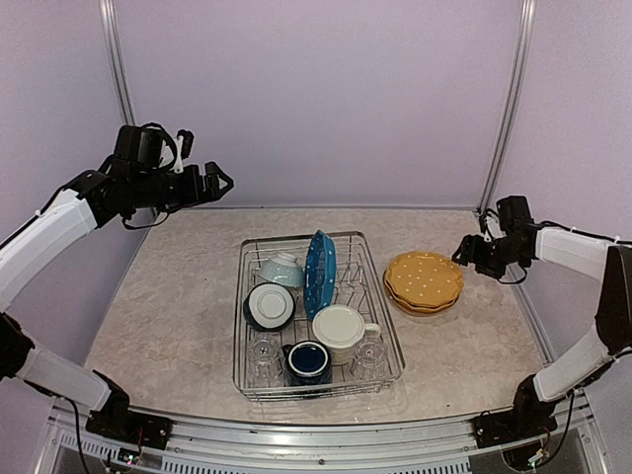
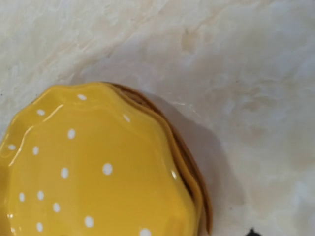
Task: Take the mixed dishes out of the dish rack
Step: Place the plate with another plate, then grab the plate from the dish rack.
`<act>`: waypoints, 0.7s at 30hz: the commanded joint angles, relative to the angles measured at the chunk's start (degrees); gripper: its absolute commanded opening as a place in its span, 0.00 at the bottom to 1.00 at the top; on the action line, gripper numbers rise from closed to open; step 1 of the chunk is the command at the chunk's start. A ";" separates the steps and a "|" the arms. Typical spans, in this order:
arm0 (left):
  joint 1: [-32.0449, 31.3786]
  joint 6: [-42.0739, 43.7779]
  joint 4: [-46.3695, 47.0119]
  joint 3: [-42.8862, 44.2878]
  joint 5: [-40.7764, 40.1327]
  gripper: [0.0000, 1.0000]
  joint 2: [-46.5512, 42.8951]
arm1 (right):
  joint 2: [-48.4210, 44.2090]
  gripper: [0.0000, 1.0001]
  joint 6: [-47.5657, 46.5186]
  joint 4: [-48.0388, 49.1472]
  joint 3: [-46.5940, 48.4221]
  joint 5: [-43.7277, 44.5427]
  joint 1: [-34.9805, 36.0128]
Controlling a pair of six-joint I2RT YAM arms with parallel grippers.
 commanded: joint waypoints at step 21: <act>0.67 -1.16 -0.93 1.56 2.62 0.99 -1.00 | -4.28 0.91 20.42 9.91 10.90 12.28 39.53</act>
